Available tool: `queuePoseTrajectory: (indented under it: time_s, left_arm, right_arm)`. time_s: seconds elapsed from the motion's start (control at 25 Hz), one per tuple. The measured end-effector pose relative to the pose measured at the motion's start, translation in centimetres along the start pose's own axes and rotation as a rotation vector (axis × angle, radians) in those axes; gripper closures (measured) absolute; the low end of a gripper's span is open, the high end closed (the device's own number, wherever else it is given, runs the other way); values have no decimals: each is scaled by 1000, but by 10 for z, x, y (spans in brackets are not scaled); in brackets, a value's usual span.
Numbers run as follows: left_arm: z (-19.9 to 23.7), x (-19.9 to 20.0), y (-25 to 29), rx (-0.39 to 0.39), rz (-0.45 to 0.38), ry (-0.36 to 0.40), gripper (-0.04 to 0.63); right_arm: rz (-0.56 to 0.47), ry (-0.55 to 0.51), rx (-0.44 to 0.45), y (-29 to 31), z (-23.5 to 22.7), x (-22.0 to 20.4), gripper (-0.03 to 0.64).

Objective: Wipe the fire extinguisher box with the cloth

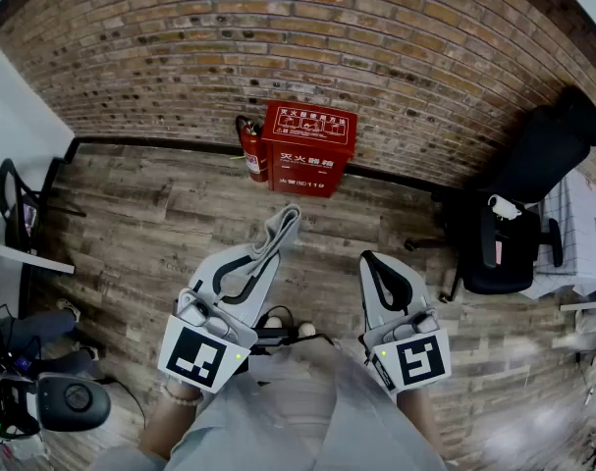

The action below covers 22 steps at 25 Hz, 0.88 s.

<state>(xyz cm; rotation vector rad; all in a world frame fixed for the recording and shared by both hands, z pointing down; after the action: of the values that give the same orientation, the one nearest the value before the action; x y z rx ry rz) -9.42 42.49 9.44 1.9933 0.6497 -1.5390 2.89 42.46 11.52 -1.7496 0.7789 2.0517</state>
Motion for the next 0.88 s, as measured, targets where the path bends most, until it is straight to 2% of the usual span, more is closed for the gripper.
queuePoseTrajectory:
  time_s: [0.52, 0.88]
  left_arm:
    - [7, -4, 3, -7, 7, -6, 586]
    - [21, -9, -3, -44, -7, -1, 586]
  right_arm:
    - [13, -3, 5, 8, 3, 0, 609]
    - [-5, 34, -35, 23, 9, 4, 609]
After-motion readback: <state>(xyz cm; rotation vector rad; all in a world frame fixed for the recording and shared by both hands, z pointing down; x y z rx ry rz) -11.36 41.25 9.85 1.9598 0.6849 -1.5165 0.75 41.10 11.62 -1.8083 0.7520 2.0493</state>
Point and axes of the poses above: the fingertips, and each gripper's own axes: y forward along the fingers, z to its left, x out of its top, the point moved 1 cm from there along -y, backward along the fingers, and after that the axes turned 3 degrees about x, right-handed, at the moved point
